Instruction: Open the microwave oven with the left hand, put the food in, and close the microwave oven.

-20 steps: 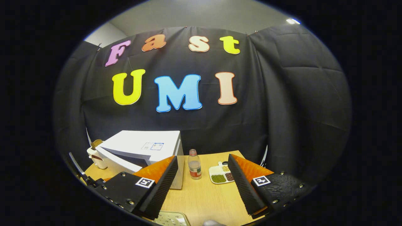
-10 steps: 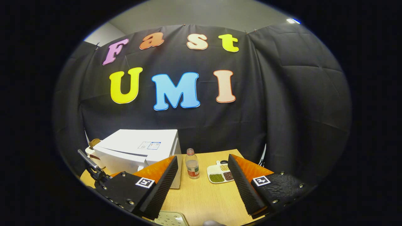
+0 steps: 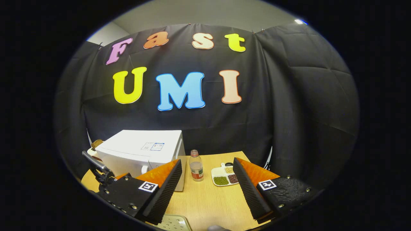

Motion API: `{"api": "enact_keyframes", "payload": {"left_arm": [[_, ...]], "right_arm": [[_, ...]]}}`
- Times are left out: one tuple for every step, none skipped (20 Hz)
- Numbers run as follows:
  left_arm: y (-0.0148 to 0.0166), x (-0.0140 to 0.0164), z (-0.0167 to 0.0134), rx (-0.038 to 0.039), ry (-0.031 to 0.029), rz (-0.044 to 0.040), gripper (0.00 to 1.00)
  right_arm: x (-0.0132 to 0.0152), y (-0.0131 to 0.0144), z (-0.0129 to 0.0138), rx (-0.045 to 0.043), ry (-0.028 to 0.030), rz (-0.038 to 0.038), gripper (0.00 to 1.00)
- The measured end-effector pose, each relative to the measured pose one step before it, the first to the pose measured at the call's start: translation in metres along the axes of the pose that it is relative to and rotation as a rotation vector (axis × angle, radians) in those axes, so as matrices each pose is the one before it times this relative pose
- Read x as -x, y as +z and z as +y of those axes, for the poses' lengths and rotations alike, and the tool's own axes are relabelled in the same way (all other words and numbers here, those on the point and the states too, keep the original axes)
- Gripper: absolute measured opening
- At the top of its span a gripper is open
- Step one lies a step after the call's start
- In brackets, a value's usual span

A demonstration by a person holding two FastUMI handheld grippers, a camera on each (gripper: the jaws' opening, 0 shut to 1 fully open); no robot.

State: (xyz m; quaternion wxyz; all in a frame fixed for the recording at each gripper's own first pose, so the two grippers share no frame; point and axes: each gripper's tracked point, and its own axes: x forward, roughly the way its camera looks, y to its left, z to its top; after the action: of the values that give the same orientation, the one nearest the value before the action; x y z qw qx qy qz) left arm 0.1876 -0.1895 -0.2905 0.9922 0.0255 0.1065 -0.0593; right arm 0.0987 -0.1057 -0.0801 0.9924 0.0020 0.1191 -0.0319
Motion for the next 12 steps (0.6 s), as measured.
{"api": "enact_keyframes", "payload": {"left_arm": [[-0.00644, -0.00941, 0.00256, 0.00570, 0.02490, -0.00861, 0.99], [-0.00562, -0.00036, 0.00273, -0.01216, 0.00619, 0.01605, 0.95], [-0.00697, 0.00325, 0.00245, -0.00548, 0.00243, 0.01844, 0.98], [-0.00365, 0.00256, 0.00256, 0.00819, 0.00008, 0.00895, 1.00], [-0.00019, 0.00475, 0.00452, 0.00999, -0.00083, 0.00298, 0.96], [0.00228, 0.00633, 0.00677, -0.00618, 0.01107, -0.00033, 0.98], [0.00388, 0.00822, 0.00623, -0.01149, 0.00550, -0.00317, 0.98], [0.00549, 0.00876, 0.00514, -0.01434, 0.00493, -0.00221, 1.00], [0.00661, 0.01083, 0.00628, -0.01325, 0.00125, -0.00461, 1.00], [0.00989, 0.01208, 0.00574, -0.01231, 0.00111, -0.00707, 1.00], [0.01038, 0.01310, 0.00569, -0.00981, -0.00098, -0.01242, 0.98], [0.01431, 0.01328, 0.00710, -0.00290, -0.00269, -0.01549, 0.98]], "right_arm": [[0.00237, -0.00121, 0.00366, 0.00050, 0.01182, 0.00149, 0.98], [0.00268, 0.00002, 0.00145, 0.00607, 0.00222, -0.00065, 0.98], [0.00229, -0.00030, 0.00140, 0.00353, 0.00724, -0.00018, 0.93], [0.00195, -0.00013, 0.00118, 0.00154, 0.00352, -0.00062, 0.98], [0.00293, 0.00038, 0.00052, 0.00070, 0.00400, -0.00313, 0.98], [0.00345, 0.00109, 0.00160, 0.00102, 0.00530, -0.00416, 0.98], [0.00285, 0.00008, 0.00041, -0.00094, 0.00380, -0.00156, 0.98], [0.00363, 0.00136, 0.00076, -0.00179, 0.00411, -0.00256, 0.98], [0.00319, 0.00020, 0.00114, -0.00170, 0.00353, -0.00260, 0.98], [0.00399, 0.00044, 0.00169, -0.00478, 0.00774, -0.00089, 0.98], [0.00370, 0.00109, 0.00260, -0.00195, 0.00710, -0.00304, 0.98], [0.00402, 0.00141, 0.00205, -0.00174, 0.00659, -0.00293, 0.98]]}}
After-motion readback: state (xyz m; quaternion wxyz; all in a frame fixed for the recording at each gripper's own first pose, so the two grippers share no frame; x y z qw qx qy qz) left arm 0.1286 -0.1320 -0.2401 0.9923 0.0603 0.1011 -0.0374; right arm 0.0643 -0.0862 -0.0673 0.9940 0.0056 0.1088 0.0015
